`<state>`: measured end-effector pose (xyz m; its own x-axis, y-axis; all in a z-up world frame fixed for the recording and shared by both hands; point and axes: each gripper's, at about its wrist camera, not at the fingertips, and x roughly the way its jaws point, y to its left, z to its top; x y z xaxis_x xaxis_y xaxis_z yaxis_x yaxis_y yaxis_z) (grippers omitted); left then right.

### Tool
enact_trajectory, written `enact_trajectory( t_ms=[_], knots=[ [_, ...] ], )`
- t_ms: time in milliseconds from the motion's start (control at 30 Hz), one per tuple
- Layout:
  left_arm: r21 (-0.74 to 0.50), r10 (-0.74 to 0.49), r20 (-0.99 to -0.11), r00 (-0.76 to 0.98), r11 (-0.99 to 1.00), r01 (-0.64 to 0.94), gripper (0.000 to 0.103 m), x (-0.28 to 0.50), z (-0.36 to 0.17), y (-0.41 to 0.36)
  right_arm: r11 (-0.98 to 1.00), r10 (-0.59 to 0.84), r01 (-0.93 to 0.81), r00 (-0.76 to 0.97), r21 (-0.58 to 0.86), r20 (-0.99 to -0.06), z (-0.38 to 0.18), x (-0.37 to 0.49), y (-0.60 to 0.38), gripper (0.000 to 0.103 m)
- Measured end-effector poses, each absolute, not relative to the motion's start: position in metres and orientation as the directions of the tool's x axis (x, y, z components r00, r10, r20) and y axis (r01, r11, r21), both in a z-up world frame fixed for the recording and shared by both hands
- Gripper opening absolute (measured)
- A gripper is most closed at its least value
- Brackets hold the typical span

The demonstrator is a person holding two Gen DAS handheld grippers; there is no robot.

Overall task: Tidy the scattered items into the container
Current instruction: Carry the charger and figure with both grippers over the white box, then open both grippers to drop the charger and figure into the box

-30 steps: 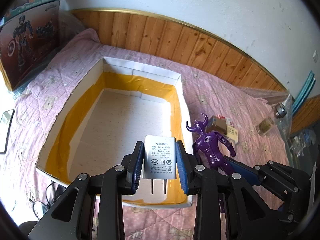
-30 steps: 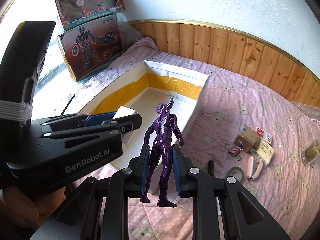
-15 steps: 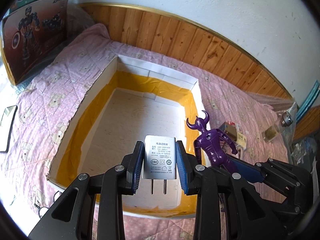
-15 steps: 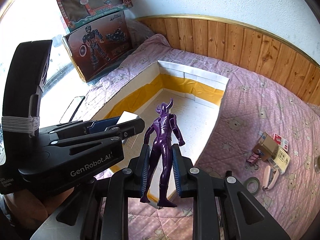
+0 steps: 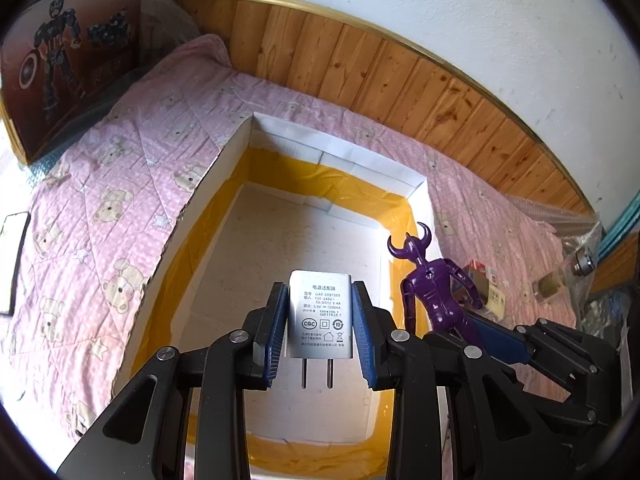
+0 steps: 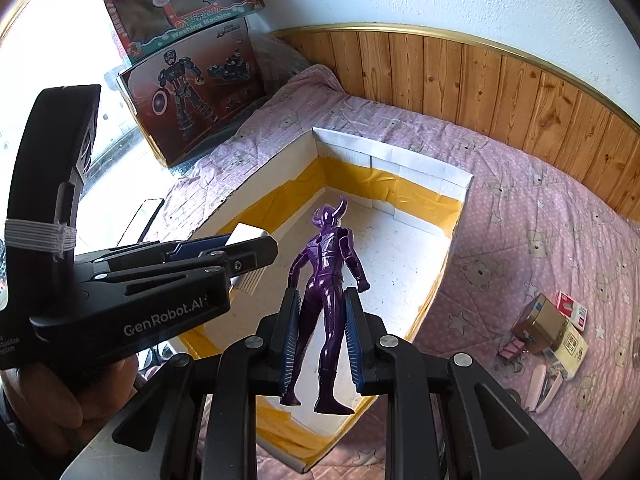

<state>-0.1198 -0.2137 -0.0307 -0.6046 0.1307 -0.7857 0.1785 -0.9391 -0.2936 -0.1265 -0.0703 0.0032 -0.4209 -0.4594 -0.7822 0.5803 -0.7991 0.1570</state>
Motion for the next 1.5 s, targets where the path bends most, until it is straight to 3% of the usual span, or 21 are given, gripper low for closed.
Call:
enact_trajectory(
  t_ms=[700, 1500],
  knots=[
    [-0.279, 0.128, -0.847, -0.517, -0.934, 0.226, 0.032, -0.205, -0.059, -0.232, -0.808, -0.413, 0.569, -0.363, 0.153, -0.835, -0.027, -0.194, -0.09, 0.023],
    [-0.255, 0.1, -0.905, -0.413, -0.905, 0.34, 0.037, -0.259, -0.103, -0.246, -0.802, -0.246, 0.597, -0.318, 0.009, -0.916, -0.07, -0.261, -0.122, 0.024]
  ],
)
